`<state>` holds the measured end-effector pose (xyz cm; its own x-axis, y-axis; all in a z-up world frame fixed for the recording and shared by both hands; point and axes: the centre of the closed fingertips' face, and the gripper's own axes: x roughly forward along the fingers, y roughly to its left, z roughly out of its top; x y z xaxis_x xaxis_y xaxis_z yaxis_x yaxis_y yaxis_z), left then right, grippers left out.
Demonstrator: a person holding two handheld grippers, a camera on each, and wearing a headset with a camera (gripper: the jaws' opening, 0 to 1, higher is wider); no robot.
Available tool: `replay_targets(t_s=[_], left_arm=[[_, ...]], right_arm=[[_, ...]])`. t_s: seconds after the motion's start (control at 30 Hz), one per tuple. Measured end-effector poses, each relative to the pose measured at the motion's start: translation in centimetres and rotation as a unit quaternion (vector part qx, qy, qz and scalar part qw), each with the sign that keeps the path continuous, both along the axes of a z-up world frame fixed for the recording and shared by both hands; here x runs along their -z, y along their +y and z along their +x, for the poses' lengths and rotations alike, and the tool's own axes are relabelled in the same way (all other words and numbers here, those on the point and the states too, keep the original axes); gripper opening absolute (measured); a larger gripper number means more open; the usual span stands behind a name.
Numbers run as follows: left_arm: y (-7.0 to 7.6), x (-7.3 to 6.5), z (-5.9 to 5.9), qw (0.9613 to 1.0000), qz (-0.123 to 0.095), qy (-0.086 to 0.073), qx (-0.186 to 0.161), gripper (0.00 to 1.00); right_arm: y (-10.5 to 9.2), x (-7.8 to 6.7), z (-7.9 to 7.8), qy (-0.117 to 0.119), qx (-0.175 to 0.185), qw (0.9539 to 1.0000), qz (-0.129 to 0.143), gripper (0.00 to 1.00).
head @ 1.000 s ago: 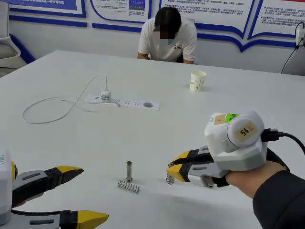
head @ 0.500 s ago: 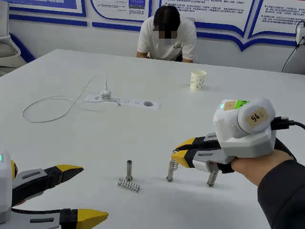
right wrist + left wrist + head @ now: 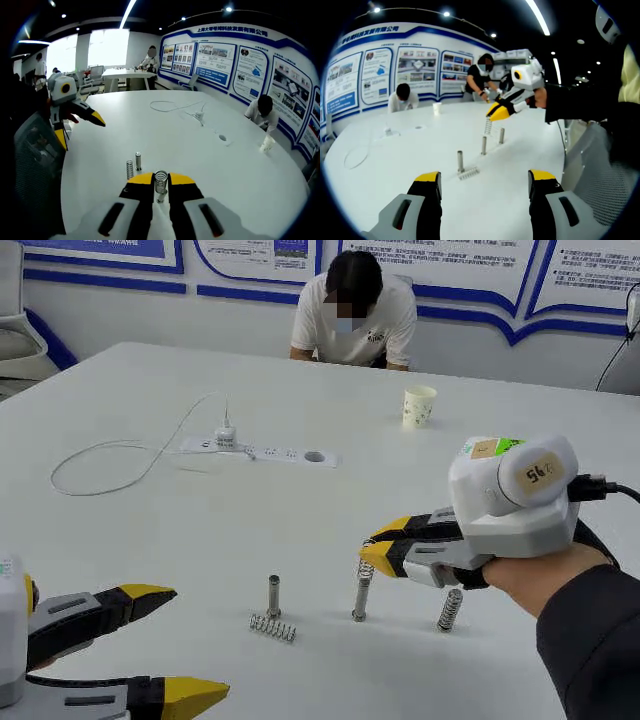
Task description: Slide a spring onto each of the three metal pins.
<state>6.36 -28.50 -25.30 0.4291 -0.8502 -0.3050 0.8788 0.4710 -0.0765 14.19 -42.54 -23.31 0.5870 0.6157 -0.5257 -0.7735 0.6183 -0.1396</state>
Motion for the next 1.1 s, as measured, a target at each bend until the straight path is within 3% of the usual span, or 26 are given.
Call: replay_targets(t_s=[1.1], left_arm=[[0.1,0.2,0.1,1.0000,-0.001,0.004,-0.002,0.72]], right_arm=[[-0.3,2.1,1.0,0.024,0.010,0.9996,-0.003,0.12]])
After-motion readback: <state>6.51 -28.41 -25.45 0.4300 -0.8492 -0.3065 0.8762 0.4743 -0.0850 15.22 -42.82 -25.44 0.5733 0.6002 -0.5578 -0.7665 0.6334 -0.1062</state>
